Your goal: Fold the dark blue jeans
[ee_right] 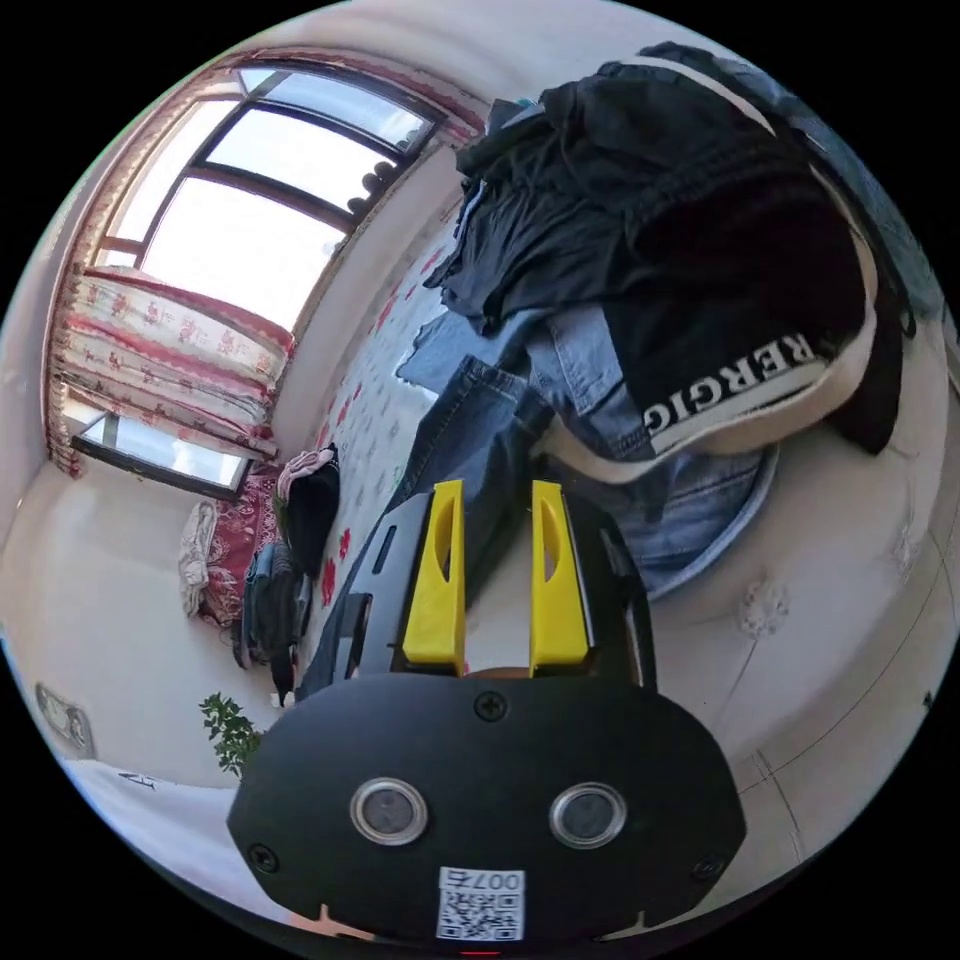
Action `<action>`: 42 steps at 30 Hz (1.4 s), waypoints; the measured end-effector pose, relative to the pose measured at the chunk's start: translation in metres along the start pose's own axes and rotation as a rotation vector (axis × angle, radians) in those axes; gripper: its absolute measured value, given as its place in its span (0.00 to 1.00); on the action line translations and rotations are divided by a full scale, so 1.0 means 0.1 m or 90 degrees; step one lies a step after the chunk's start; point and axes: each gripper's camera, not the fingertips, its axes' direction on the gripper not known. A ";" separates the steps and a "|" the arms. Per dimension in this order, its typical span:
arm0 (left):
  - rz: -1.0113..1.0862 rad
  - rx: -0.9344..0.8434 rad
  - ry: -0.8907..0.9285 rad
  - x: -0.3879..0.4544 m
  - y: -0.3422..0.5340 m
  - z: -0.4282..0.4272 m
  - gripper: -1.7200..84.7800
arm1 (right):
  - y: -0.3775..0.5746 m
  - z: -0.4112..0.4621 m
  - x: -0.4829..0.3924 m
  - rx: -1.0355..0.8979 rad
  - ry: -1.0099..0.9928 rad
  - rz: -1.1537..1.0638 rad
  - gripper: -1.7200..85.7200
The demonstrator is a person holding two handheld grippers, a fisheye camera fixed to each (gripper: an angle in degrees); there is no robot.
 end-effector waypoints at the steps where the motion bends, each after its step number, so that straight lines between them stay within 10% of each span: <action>1: -0.038 0.007 0.017 -0.15 0.04 -0.09 0.12 | 0.06 0.07 0.10 -0.008 -0.012 0.020 0.11; 14: -0.233 0.076 0.065 -1.33 0.01 -0.79 0.15 | -0.03 0.59 0.02 0.031 -0.081 0.069 0.03; 22: -0.292 0.126 0.109 -1.95 -0.44 -1.01 0.20 | 1.54 0.87 -2.85 -0.101 -0.057 -0.676 0.02; 28: -0.349 0.143 0.152 -2.39 -0.64 -1.01 0.19 | 3.73 2.07 -3.32 -0.361 -0.092 -0.914 0.05; 33: -0.346 0.145 0.170 -2.50 -0.66 -1.01 0.16 | 4.67 2.96 -2.87 -0.677 -0.005 -0.940 0.08; 42: -0.192 0.213 0.240 -2.19 -0.61 -1.25 0.04 | 3.79 2.76 -2.57 -0.513 -0.005 -0.737 0.09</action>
